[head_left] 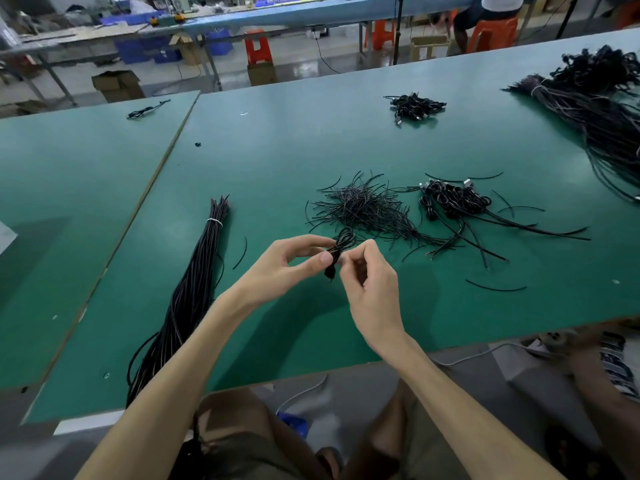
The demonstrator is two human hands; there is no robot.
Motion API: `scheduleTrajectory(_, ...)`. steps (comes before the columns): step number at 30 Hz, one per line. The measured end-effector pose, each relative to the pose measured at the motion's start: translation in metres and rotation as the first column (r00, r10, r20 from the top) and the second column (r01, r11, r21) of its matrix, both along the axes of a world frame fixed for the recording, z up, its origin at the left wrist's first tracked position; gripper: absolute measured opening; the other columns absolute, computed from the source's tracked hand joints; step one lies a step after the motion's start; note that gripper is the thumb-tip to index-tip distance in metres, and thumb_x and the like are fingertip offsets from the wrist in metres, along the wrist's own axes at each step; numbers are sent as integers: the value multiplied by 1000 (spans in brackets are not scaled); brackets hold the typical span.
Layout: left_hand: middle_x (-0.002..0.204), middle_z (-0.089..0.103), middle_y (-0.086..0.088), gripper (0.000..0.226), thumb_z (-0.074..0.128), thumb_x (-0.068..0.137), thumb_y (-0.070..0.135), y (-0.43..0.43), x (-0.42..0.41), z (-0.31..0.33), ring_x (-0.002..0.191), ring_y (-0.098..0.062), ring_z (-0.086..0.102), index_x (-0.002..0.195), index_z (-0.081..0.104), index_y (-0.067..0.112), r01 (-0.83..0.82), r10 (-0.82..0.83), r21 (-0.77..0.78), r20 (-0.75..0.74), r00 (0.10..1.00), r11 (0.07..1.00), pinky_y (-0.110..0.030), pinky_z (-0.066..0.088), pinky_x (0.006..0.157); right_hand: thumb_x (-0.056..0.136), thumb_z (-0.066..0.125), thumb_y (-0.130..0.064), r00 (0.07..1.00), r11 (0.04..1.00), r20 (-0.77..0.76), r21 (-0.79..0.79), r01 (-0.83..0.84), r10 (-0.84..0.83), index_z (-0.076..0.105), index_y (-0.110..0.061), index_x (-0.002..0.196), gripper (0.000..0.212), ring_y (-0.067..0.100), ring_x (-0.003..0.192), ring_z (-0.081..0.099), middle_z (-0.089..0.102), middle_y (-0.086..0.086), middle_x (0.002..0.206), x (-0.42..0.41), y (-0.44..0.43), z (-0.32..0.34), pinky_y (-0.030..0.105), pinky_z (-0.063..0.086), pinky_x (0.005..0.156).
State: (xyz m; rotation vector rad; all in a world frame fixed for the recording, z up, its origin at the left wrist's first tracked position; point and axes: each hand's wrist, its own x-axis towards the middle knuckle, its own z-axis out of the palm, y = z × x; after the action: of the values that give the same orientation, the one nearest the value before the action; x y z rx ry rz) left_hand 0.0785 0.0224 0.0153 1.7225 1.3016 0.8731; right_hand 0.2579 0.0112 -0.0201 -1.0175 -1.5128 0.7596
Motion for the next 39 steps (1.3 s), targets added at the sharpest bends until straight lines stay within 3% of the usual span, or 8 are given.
scheduleTrajectory(6, 112, 73, 11, 30, 71, 91, 39, -13, 5, 5, 106, -5, 68, 115, 74, 22, -20, 61, 262, -150, 987, 965, -17, 47, 97, 101, 59, -8, 1000, 1000, -12, -12, 21, -22, 48, -13, 82, 23, 10, 61, 40, 48, -7, 69, -2, 2, -1, 20, 34, 59)
scheduleTrajectory(10, 106, 75, 7, 39, 73, 87, 41, -15, 13, 4, 103, -9, 71, 116, 69, 14, -37, 52, 171, -82, 995, 985, -28, 53, 99, 101, 61, -9, 1000, 1000, -5, -12, 5, -5, 48, -18, 82, 25, 9, 64, 46, 55, -6, 72, -1, -1, 0, 17, 38, 61)
scheduleTrajectory(14, 91, 76, 2, 22, 64, 99, 33, -16, 20, 0, 81, -17, 72, 109, 67, 14, -101, 97, 113, 43, 994, 988, -35, 57, 87, 101, 59, -8, 1000, 1000, 8, -23, -20, 20, 51, -11, 84, 20, 11, 63, 46, 56, -6, 72, -1, 0, -1, 20, 38, 61)
scheduleTrajectory(24, 63, 51, -1, 28, 52, 106, 21, -14, 19, 20, 52, -7, 36, 83, 67, 17, -117, 157, 166, -254, 954, 979, -23, 30, 52, 101, 59, -8, 999, 999, 26, 5, -36, 35, 49, -16, 83, 22, 9, 61, 42, 48, -13, 70, -3, 0, 0, 16, 34, 59)
scheduleTrajectory(31, 89, 75, -3, 13, 69, 97, 20, -20, 17, 25, 79, -20, 70, 107, 70, 12, -100, 102, 25, -127, 987, 995, -36, 54, 81, 101, 60, -7, 999, 1000, 37, -7, -18, 18, 50, -9, 83, 20, 10, 61, 41, 49, -6, 70, -1, 2, -1, 21, 35, 60)
scheduleTrajectory(33, 97, 75, 2, 39, 78, 89, 7, -20, 13, 24, 94, -15, 72, 125, 64, 15, -76, 83, 56, -131, 988, 996, -27, 54, 96, 101, 59, -8, 1000, 1000, 14, -17, -23, 23, 49, -9, 82, 22, 10, 61, 39, 47, -8, 68, -1, 2, 0, 20, 34, 60)
scheduleTrajectory(35, 94, 73, 11, 51, 78, 85, -2, -22, 11, 26, 92, -8, 70, 127, 66, 23, -49, 79, 164, -182, 980, 985, -16, 48, 94, 102, 59, -8, 999, 999, -13, -34, -37, 37, 49, -8, 82, 22, 9, 60, 38, 45, -8, 67, 0, 2, 0, 18, 33, 59)
scheduleTrajectory(39, 96, 70, 6, 32, 79, 84, 2, -18, 13, 27, 90, -9, 62, 109, 77, 21, -42, 118, 300, -238, 964, 953, -12, 43, 85, 101, 59, -7, 997, 996, 4, -37, -76, 77, 50, -9, 83, 21, 9, 59, 37, 46, -6, 67, 0, 0, -1, 19, 33, 58)
